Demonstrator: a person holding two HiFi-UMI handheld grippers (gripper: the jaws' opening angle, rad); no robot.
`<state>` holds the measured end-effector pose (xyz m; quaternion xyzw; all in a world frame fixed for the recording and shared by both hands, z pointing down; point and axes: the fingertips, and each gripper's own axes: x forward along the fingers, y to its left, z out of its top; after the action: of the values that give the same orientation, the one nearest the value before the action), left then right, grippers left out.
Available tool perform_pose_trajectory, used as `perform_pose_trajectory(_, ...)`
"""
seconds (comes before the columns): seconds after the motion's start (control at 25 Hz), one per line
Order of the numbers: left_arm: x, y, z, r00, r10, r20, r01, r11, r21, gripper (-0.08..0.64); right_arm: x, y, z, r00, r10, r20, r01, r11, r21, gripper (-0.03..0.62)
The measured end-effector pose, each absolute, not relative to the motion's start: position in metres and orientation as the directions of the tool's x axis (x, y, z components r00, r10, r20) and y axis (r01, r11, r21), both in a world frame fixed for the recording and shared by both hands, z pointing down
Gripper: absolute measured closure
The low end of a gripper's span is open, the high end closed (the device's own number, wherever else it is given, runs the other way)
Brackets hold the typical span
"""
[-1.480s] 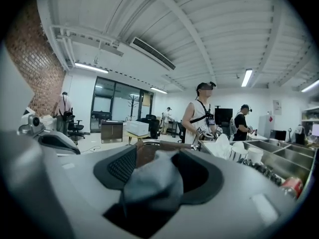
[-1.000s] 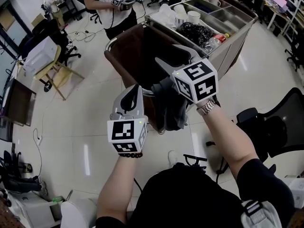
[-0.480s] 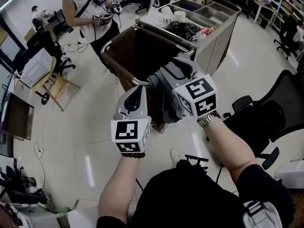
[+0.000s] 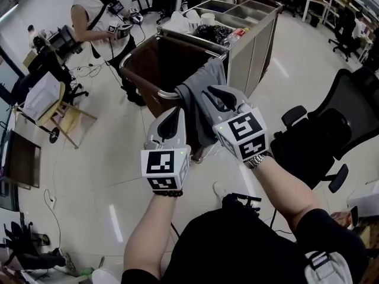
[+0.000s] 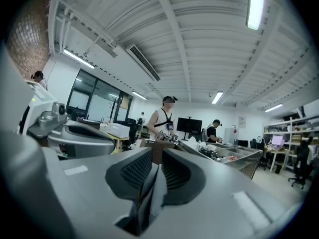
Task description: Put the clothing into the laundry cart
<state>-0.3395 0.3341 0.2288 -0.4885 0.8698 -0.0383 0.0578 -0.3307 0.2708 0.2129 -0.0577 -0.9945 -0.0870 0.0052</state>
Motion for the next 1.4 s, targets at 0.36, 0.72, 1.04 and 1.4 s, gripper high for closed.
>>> perform_pose_trajectory(0.36, -0.275, 0.354, 0.202, -0.477, -0.875, -0.077, -0.865, 0.483, -0.133, 0.557, -0.262, 0.301, 0.194, -0.997, 0.072, -0.013, 0.069, 0.981, 0.184, 0.589)
perform_pose_trajectory(0.72, -0.244, 0.364, 0.195, -0.456, -0.886, -0.081, -0.876, 0.463, -0.132, 0.557, -0.228, 0.323, 0.195, -0.997, 0.071, -0.013, 0.067, 0.98, 0.19, 0.592)
perform_pose_trajectory(1.04, -0.233, 0.363, 0.201, -0.445, -0.893, -0.067, -0.885, 0.45, -0.118, 0.557, -0.215, 0.327, 0.199, -0.997, 0.071, -0.004, 0.069, 0.98, 0.188, 0.592)
perform_pose_trajectory(1.4, -0.24, 0.361, 0.206, -0.442, -0.895, -0.06, -0.889, 0.446, -0.109, 0.557, -0.221, 0.331, 0.209, -0.997, 0.079, 0.012, 0.08, 0.979, 0.186, 0.592)
